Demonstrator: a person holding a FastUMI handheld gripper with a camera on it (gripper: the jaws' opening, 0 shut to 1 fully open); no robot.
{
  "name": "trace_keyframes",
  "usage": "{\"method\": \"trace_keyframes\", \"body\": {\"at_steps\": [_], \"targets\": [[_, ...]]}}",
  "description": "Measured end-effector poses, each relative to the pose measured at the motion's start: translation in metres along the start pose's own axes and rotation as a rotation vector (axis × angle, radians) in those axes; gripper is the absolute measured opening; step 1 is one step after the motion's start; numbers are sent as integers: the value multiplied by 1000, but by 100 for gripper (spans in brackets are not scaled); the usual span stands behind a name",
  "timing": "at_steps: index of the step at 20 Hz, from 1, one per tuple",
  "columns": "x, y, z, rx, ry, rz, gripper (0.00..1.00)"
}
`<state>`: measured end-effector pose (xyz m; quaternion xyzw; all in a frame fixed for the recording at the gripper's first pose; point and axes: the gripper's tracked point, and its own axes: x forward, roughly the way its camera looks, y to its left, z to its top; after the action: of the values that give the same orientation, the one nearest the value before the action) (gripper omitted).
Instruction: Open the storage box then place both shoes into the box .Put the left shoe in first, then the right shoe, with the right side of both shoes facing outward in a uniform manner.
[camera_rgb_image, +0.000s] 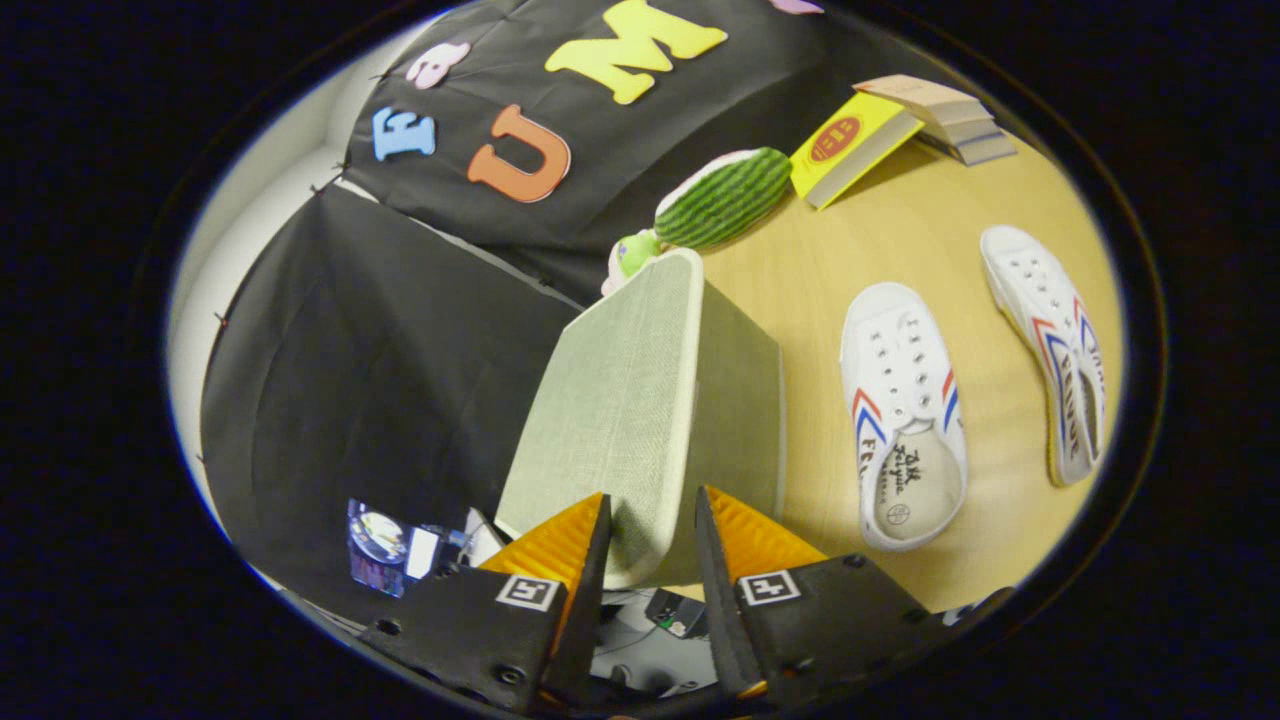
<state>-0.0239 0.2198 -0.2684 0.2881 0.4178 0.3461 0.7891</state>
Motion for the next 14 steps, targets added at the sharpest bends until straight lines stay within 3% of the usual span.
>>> {"method": "trace_keyframes", "body": {"at_steps": [6,10,14], "targets": [[-9,16,13,17,-33,10,5],[-20,49,26,1,-56,62,5],[-28,115,49,-50,-80,147,5]]}}
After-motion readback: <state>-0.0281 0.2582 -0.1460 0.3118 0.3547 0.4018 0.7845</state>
